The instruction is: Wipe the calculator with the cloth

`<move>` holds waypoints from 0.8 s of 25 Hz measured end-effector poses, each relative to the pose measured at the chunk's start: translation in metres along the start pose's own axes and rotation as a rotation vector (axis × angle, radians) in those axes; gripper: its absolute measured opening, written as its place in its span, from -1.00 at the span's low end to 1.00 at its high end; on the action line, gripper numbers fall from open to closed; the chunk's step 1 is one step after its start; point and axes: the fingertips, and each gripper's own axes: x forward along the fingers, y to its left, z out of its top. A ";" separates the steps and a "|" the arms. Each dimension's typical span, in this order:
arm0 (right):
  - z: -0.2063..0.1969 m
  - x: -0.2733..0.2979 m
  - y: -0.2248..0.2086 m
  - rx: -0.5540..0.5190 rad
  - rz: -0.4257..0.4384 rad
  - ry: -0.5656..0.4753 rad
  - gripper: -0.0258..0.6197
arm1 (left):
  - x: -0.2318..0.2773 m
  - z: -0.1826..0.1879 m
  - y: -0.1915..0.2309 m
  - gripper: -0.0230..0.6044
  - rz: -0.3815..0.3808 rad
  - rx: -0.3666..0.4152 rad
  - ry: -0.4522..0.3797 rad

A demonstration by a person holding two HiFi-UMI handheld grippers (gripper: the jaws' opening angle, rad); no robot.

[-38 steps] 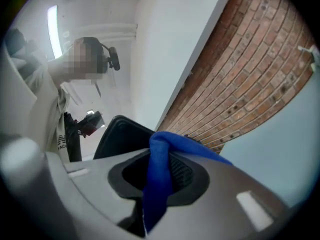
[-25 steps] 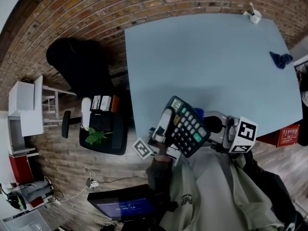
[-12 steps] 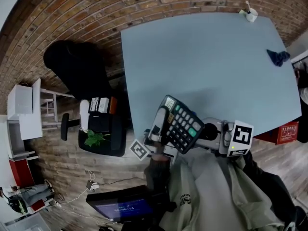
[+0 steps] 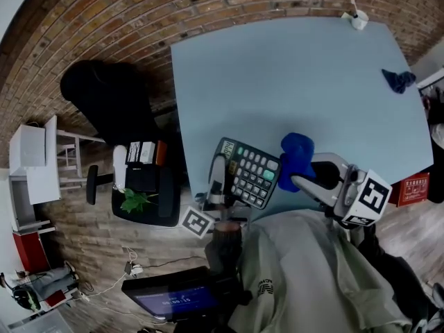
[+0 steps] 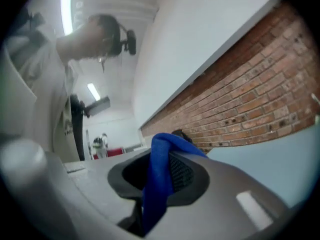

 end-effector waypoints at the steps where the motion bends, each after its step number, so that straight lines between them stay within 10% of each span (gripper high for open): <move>1: -0.008 0.008 0.006 -0.063 -0.012 0.073 -0.70 | 0.000 0.001 0.000 -0.81 0.015 0.039 -0.005; 10: -0.055 0.055 0.070 -0.252 0.195 0.315 -0.70 | 0.002 0.001 -0.003 -0.80 0.107 0.325 0.044; 16: -0.044 0.056 -0.011 -0.175 -0.100 0.329 -0.70 | 0.009 -0.025 -0.008 -0.77 0.116 0.437 0.154; 20: -0.052 0.069 0.000 -0.315 -0.049 0.446 -0.69 | 0.008 -0.031 0.001 -0.76 0.166 0.421 0.137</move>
